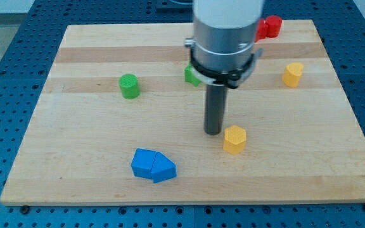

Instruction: Move the yellow hexagon closer to the yellow heart

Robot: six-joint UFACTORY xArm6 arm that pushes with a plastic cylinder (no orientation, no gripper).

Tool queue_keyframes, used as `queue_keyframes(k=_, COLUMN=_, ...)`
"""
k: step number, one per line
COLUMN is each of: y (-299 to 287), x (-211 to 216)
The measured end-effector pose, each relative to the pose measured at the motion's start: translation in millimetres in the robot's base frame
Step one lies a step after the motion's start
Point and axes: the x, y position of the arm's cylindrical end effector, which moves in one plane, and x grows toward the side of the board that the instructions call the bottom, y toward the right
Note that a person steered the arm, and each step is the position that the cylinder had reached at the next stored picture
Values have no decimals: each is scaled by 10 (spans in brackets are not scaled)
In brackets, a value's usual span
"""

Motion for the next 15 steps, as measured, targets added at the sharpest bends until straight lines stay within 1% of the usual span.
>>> queue_keyframes(k=1, y=-126, x=153)
queue_keyframes(k=2, y=170, x=379)
queue_keyframes(k=3, y=750, x=384)
queue_keyframes(k=4, y=1293, x=71)
queue_keyframes(k=5, y=1377, x=61)
queue_keyframes(k=6, y=1419, x=319)
queue_keyframes(k=7, y=1522, x=171)
queue_keyframes(k=8, y=1522, x=-230)
queue_keyframes(k=9, y=1522, x=-220)
queue_keyframes(k=10, y=1522, x=37)
queue_keyframes(k=11, y=1686, x=68)
queue_keyframes(k=12, y=1727, x=-174)
queue_keyframes(k=14, y=1727, x=-527)
queue_keyframes(k=15, y=1727, x=-604)
